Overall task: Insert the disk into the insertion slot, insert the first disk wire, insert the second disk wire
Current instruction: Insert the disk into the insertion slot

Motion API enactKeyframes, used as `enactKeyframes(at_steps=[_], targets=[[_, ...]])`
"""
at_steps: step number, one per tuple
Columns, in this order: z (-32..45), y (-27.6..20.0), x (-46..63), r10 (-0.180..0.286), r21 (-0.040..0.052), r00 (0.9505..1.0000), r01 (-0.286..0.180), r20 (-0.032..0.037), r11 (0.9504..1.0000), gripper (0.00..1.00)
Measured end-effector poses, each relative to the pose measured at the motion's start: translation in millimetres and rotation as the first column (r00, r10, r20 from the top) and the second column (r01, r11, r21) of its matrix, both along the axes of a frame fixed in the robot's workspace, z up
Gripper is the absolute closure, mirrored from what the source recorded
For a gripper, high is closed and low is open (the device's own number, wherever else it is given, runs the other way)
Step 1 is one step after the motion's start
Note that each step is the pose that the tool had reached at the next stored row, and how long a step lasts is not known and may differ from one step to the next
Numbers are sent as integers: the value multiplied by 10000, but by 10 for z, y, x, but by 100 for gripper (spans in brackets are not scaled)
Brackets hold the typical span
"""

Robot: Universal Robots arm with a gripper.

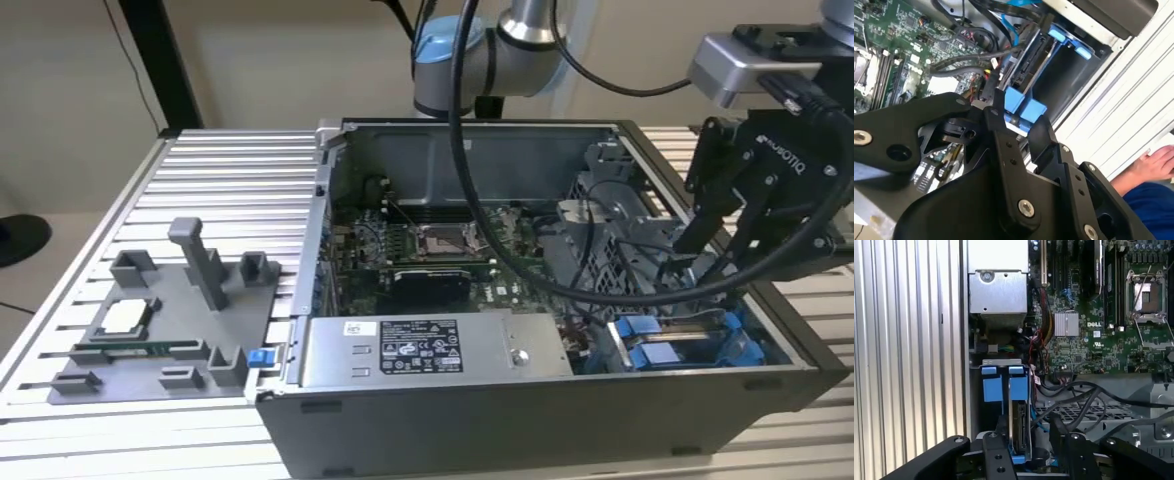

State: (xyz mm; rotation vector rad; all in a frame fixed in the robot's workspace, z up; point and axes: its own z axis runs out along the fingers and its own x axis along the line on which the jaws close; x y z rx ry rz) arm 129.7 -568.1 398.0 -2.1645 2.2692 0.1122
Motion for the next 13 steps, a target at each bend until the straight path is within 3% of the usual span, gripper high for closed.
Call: enactKeyframes(at_steps=[1,6,11,13], targets=[[-7,28,-2,16,-1,10000,-16,37,10000,0],[-51,117,-12,170,-5,9992,-170,353,9999,0],[-75,145,-50,171,-3,9987,-171,486,9999,0],[-74,145,-53,171,-7,9978,-171,640,9999,0]])
